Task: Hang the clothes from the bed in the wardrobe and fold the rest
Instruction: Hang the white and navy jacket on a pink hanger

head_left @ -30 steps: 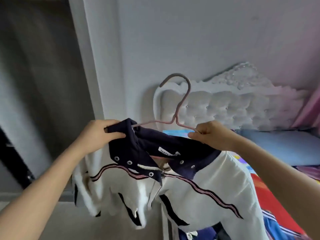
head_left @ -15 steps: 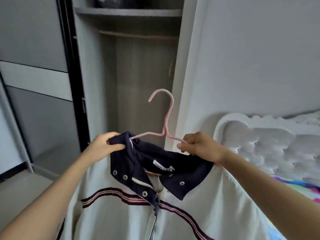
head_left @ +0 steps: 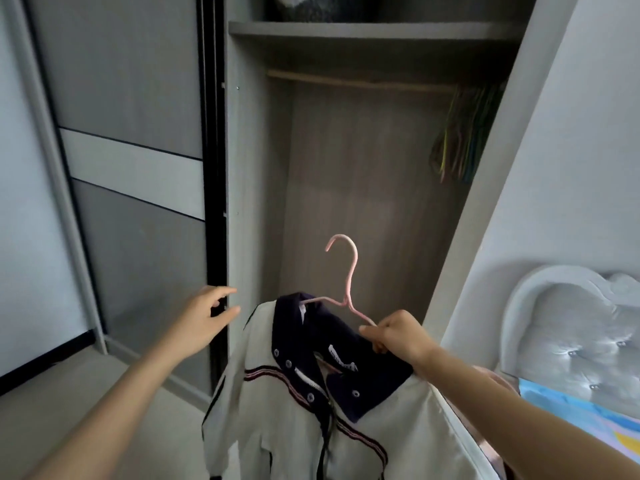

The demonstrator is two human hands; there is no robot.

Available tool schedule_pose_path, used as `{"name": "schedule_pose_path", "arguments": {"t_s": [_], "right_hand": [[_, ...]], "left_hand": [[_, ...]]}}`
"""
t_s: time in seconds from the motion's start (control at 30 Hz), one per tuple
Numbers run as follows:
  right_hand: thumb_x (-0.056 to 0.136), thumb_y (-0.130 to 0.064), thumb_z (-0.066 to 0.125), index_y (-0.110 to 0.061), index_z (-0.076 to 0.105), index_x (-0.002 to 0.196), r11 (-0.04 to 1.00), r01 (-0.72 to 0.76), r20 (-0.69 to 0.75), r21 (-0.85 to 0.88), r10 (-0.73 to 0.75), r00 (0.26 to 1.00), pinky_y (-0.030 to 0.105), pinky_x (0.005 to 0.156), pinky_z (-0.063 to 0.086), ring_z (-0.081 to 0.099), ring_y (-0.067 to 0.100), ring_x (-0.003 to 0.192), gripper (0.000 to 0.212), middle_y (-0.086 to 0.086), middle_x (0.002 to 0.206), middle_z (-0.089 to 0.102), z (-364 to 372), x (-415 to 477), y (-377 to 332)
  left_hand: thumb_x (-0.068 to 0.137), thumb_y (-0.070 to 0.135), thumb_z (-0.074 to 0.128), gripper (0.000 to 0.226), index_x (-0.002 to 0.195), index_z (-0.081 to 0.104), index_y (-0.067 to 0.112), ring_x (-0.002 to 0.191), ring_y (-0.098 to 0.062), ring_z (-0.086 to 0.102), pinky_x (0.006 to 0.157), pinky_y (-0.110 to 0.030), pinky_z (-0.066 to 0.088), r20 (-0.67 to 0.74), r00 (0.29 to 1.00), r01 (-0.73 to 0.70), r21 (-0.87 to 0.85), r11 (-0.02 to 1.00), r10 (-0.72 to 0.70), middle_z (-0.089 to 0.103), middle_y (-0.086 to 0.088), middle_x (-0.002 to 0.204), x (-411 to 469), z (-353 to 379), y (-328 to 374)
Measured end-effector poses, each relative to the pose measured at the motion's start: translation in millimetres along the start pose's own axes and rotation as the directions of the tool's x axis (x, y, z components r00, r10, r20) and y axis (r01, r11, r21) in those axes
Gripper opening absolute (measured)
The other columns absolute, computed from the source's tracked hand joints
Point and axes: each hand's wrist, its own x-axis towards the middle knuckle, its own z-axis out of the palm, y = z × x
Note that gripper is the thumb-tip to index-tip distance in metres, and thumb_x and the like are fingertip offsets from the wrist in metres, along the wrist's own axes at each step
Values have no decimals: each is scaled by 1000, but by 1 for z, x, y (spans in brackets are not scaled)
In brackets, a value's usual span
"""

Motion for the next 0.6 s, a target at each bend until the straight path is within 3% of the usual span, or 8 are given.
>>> {"name": "schedule_pose_path", "arguments": {"t_s": [0.13, 0.23, 0.4, 0.47, 0.6], "right_hand": [[84, -12, 66, -6, 50, 43, 975, -89, -102, 202, 111, 989, 20, 44, 37, 43, 11, 34, 44, -2, 35, 48, 6, 51, -11], [84, -12, 66, -4, 52, 48, 937, -96, -73, 336, 127, 989, 24, 47, 41, 47, 15, 39, 40, 2, 39, 50, 10, 108, -33], [83, -2, 58, -4, 56, 61, 921, -29, 61, 390, 6, 998, 22, 49, 42, 51, 14, 47, 22, 4, 51, 54, 12, 197, -79], [81, 6, 54, -6, 51, 61, 918, 23, 92, 396, -65, 994, 19, 46, 38, 48, 11, 43, 24, -1, 46, 50, 13, 234, -90], [84, 3, 52, -4, 49, 64, 923, 110, 99, 369, -157, 983, 27, 52, 30, 39, 19, 54, 21, 9, 61, 43, 10, 303, -113]], "left_hand": [[88, 16, 63, 34, 122, 59, 13, 102, -18, 54, 81, -25, 36, 18, 1000, -4, 61, 998, 3, 54, -4, 113, 24, 2, -30], [88, 19, 63, 33, 121, 59, 14, 100, -16, 54, 80, -25, 37, 14, 1000, -15, 123, 992, 13, 52, 1, 109, 72, -2, -49], [89, 18, 61, 36, 124, 57, 12, 105, -18, 51, 91, -27, 36, -39, 998, -34, 162, 986, 41, 47, -2, 111, 166, -15, -60], [89, 15, 62, 36, 124, 57, 10, 110, -20, 49, 93, -23, 32, -72, 996, -47, 180, 982, 61, 46, -1, 112, 205, -22, -62], [86, 11, 65, 38, 123, 59, 7, 115, -27, 46, 94, -22, 28, -273, 956, -39, 235, 971, 105, 50, -7, 117, 272, -31, -65]]}}
